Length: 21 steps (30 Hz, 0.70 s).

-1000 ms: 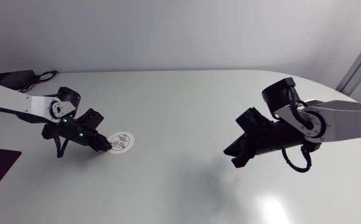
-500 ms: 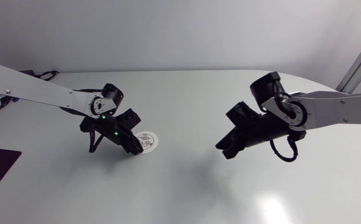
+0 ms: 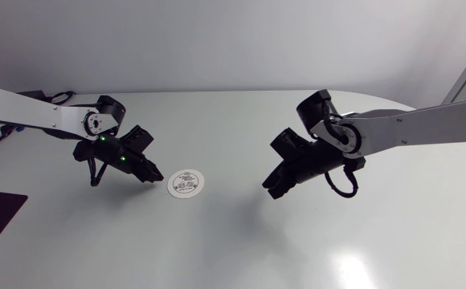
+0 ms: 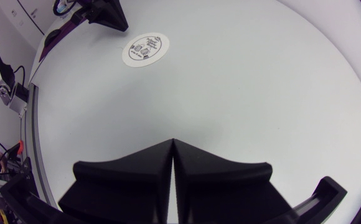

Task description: Turn the coaster over.

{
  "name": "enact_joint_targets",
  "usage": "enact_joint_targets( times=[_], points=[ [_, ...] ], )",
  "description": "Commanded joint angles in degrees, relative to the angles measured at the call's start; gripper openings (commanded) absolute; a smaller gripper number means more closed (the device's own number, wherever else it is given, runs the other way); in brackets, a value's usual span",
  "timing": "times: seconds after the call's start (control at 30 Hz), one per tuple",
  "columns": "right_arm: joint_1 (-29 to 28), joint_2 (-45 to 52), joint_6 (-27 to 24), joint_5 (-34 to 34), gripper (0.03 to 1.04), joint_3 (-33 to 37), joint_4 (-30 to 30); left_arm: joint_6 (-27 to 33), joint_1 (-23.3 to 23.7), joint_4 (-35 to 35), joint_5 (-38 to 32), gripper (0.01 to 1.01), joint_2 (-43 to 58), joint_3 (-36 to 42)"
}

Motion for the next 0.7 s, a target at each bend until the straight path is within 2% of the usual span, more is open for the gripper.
enact_joint_targets(
  times=[0.0,0.4,0.67],
  points=[
    [1.29,1.67,0.16,0.91,0.05,1.13,-0.09,1.86,-0.47,-0.60,0.53,0.175,1.43,0.89],
    [2.35,2.46,0.86,1.53,0.04,3.51,-0.62,0.89,-3.46,-0.69,-0.17,0.175,7.14,3.88],
    [2.87,4.83,1.12,1.27,0.04,6.50,-0.79,0.54,-7.33,-1.13,-0.43,0.175,9.34,4.67]
  ],
)
